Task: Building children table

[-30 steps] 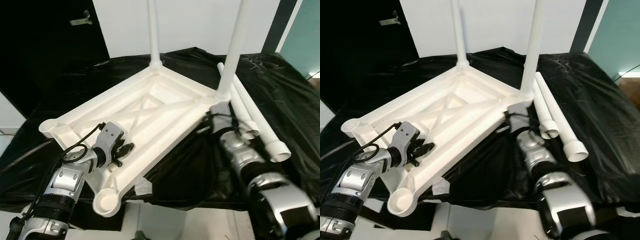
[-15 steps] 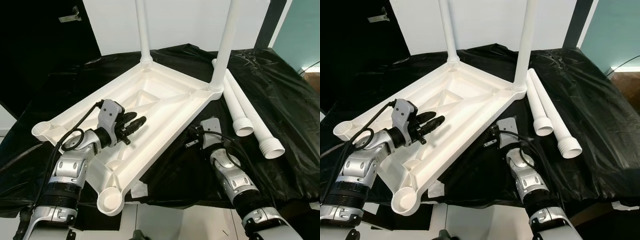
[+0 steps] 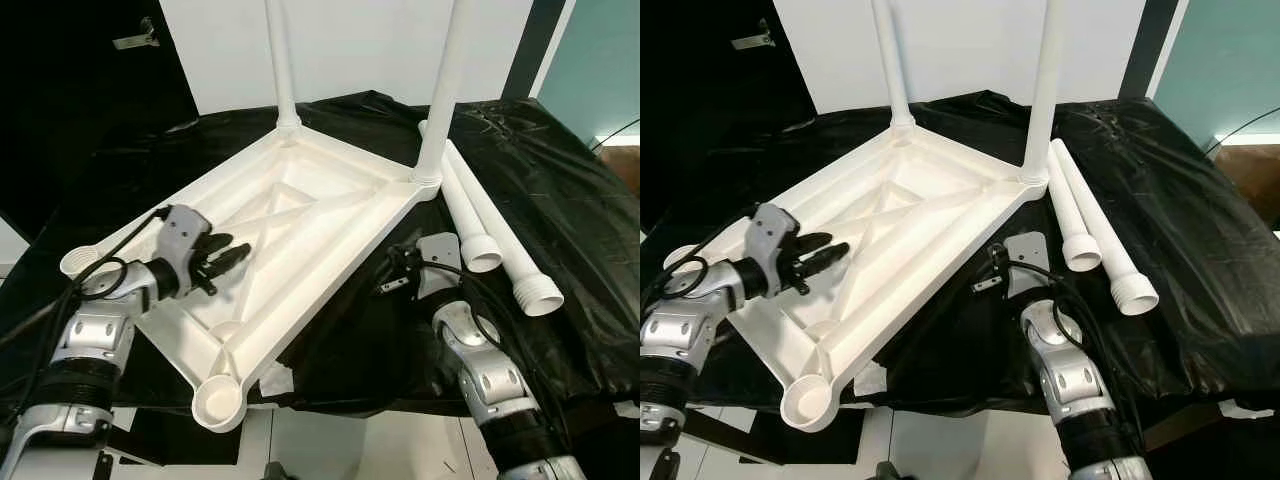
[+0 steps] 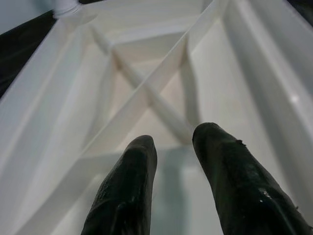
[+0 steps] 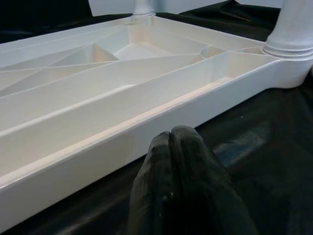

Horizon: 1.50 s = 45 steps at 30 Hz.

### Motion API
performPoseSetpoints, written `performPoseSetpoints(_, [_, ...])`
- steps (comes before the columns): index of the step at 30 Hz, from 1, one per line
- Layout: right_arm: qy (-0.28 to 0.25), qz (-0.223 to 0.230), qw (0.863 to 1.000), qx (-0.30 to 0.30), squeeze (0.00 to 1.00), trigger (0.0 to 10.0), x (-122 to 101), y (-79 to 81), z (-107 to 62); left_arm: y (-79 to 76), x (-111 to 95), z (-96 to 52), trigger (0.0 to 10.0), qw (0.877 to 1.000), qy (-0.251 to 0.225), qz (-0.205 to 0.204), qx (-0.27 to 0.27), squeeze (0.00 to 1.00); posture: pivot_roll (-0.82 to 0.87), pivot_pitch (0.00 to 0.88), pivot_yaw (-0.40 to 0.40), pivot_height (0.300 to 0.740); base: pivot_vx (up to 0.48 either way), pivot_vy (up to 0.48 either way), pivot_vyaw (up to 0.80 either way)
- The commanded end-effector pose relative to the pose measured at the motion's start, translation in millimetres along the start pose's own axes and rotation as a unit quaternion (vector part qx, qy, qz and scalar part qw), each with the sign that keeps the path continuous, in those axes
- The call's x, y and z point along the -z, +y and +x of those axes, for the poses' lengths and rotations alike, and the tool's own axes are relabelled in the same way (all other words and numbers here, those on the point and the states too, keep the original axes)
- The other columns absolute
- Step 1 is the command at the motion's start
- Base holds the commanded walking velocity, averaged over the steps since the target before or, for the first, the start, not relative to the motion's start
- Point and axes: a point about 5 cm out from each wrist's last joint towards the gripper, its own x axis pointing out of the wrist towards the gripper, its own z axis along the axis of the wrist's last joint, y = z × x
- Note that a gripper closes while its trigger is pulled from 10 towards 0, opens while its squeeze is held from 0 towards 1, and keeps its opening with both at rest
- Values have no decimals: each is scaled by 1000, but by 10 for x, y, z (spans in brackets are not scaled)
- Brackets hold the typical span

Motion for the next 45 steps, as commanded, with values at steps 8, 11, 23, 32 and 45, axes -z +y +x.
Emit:
performPoseSetpoints(8, [25, 0, 1000, 12, 0, 10000, 21, -44, -45, -47, 150, -251, 10000, 995, 32, -7, 90, 59, -77, 7, 49, 740, 0, 0, 0])
performPoseSetpoints(11, [26, -2, 1000, 16, 0, 10000, 5, -67, -34, -96, 152, -253, 10000, 994, 25, -8, 110, 35, -74, 6, 48, 740, 0, 0, 0])
performPoseSetpoints(23, [-99, 23, 988, 115, 0, 10000, -328, -145, -178, -278, -281, 267, 10000, 967, -236, -95, -8, 0, -81, 7, 46, 740, 0, 0, 0])
performPoseSetpoints(32, [-134, -11, 975, 176, 0, 10000, -367, -166, -375, -581, -296, 545, 10000, 916, -307, -189, -176, 0, -100, 18, 45, 740, 0, 0, 0])
performPoseSetpoints(45, [-127, -37, 968, 211, 0, 10000, -278, -215, -589, -709, -139, 433, 10000, 903, -274, -154, -294, 0, -91, 29, 44, 740, 0, 0, 0])
